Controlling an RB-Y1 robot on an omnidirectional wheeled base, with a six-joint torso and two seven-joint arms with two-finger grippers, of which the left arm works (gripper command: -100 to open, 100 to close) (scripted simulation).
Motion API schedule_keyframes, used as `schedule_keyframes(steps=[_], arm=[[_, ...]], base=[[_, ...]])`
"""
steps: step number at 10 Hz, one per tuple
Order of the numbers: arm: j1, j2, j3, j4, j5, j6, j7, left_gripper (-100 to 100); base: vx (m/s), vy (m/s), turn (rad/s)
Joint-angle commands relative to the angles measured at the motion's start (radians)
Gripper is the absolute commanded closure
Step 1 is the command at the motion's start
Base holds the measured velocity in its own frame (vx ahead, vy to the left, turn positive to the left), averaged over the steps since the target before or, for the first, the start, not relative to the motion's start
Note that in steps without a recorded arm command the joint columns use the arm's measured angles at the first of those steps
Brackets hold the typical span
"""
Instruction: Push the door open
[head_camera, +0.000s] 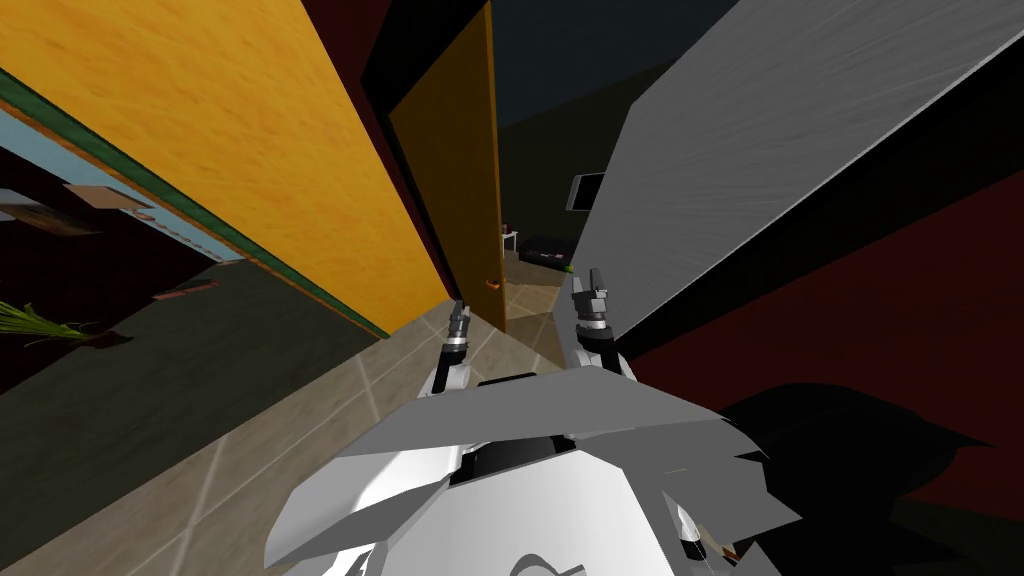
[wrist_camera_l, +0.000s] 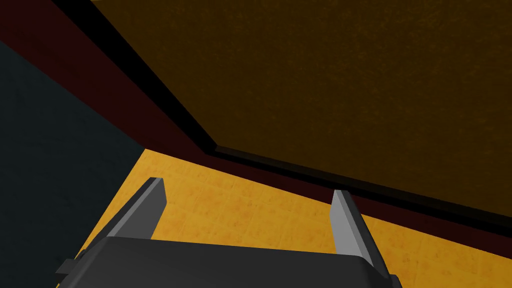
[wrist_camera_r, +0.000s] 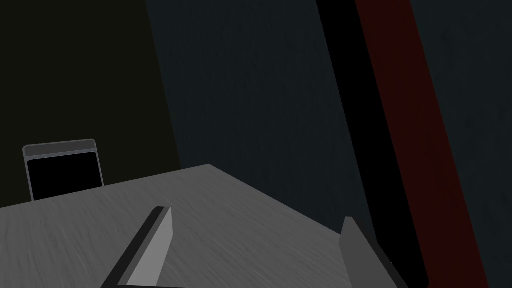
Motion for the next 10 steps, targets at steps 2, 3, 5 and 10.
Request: schedule_keyframes(steps=[2, 3, 5, 10], arm=[[-0.026, 0.001, -0.02, 0.065, 0.011, -0.009, 0.0, -100], [-0.045, 0.001, -0.035, 0.113, 0.019, -0.016, 0.0, -100], [-0.064, 0.001, -0.05, 0.16, 0.027, -0.022, 0.001, -100], [-0.111, -0.001, -0.087, 0.283, 0.047, -0.037, 0.002, -100]], base=[[0.08, 0.074, -0.084], [0.101, 0.115, -0.152], [0.119, 0.114, -0.117], [0.08, 0.078, -0.089]])
